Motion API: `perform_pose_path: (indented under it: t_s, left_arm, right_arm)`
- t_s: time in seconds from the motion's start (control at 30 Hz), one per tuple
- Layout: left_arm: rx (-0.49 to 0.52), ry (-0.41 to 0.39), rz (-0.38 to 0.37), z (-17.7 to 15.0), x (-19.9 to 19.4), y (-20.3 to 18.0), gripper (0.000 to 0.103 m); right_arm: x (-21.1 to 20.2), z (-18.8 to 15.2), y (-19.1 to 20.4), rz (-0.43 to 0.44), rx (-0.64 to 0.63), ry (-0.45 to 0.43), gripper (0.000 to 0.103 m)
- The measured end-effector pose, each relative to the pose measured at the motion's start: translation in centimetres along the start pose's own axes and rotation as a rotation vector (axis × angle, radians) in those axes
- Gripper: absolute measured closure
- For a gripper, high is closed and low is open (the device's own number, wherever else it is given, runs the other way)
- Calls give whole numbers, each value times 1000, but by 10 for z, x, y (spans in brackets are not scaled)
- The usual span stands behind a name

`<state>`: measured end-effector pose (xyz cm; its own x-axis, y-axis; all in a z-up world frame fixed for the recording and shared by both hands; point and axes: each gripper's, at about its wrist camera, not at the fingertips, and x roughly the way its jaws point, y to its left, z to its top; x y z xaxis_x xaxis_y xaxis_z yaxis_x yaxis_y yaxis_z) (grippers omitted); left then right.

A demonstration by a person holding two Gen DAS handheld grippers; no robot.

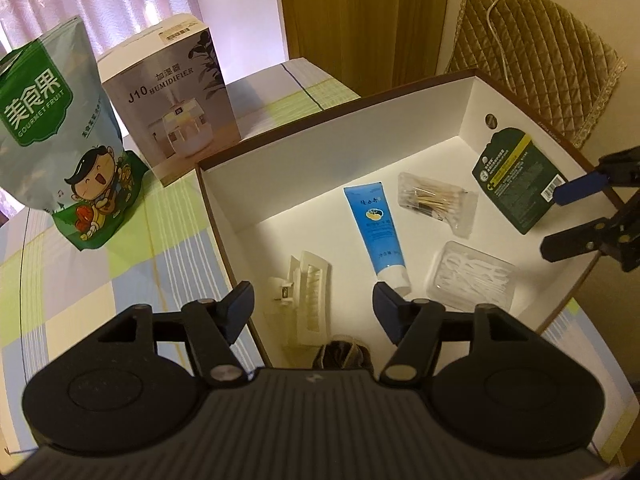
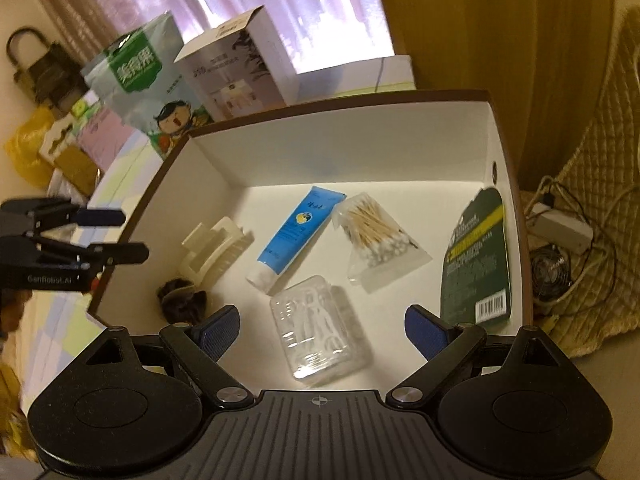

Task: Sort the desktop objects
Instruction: 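Withdraw both tools from the box back toward the table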

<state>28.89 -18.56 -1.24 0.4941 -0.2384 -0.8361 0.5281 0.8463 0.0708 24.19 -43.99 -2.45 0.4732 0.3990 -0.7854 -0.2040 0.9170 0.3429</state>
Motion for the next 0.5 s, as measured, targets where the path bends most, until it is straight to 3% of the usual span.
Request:
perform_pose_path:
  t_s: [0.5]
  left_arm:
    - [-55, -25, 26, -32, -47, 0, 35]
  right_arm:
    - [-27, -27, 20, -115, 31, -62, 8]
